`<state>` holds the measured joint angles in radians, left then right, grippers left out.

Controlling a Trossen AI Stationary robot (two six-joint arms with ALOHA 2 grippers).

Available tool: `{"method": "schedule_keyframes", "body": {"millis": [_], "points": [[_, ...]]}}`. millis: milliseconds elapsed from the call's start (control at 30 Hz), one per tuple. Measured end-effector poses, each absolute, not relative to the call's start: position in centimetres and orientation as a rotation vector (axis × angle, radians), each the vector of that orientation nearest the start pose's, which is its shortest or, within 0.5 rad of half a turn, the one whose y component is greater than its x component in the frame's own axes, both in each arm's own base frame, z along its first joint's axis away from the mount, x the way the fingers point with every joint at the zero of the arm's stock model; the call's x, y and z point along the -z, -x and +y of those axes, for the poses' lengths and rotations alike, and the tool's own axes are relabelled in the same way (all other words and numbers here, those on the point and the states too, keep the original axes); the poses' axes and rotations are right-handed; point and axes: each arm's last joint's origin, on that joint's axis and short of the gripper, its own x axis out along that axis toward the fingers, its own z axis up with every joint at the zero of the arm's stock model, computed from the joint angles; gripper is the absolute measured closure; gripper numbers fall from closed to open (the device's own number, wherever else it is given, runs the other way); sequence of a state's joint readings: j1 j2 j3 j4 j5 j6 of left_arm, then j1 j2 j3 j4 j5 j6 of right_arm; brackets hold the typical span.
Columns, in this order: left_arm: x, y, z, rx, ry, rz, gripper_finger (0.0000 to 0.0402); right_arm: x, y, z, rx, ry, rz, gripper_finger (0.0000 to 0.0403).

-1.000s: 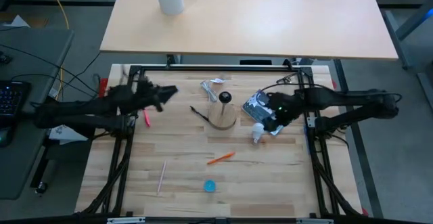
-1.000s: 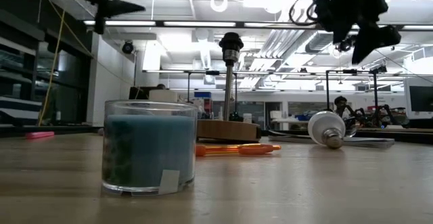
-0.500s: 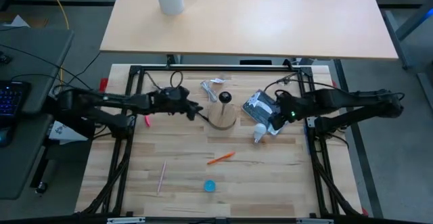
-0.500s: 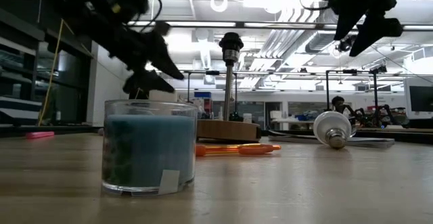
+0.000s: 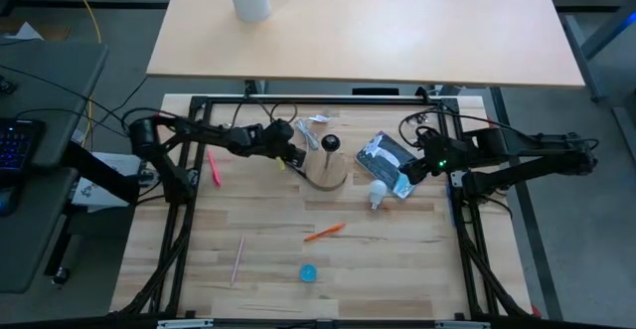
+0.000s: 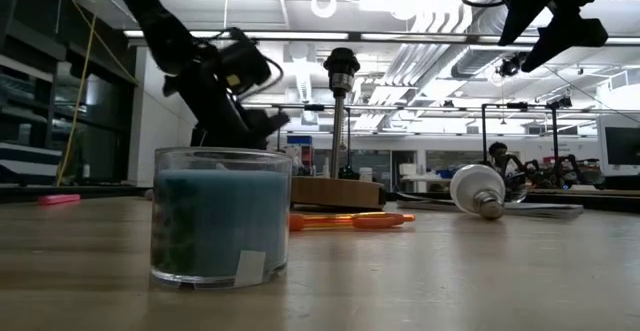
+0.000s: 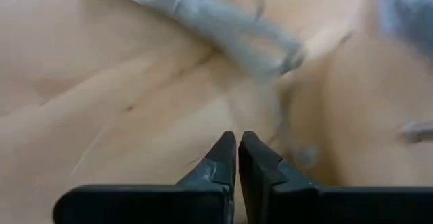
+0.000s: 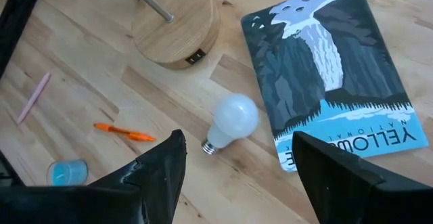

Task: Screw lightbulb
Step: Move the wooden lamp to the center of the table

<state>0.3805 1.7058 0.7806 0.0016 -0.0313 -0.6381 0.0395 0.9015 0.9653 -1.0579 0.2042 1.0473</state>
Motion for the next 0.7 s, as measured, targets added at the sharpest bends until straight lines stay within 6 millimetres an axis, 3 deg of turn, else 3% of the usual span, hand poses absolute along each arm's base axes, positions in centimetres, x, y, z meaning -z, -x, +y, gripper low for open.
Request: {"method": "schedule_keyframes", "body": {"millis": [133,267,533,700], "points": [[-12.1,-29.4,11.2,-0.592,0.736,0.891,0.0401,-30.5,-15.0,0.0,0.645,-0.822,0.807,0.0142],[-11.9,-29.3,9.3,-0.514,0.726,1.029,0.0401,-30.5,-15.0,0.0,0.642,-0.817,0.808,0.0142],[-13.9,-27.1,4.4,-0.312,0.704,1.285,0.0401,-30.5,-15.0,-0.1,0.657,-0.784,0.799,0.0142],[-15.2,-26.2,2.5,-0.265,0.657,1.308,0.0401,-30.5,-14.9,-0.1,0.659,-0.754,0.799,0.0142]]}}
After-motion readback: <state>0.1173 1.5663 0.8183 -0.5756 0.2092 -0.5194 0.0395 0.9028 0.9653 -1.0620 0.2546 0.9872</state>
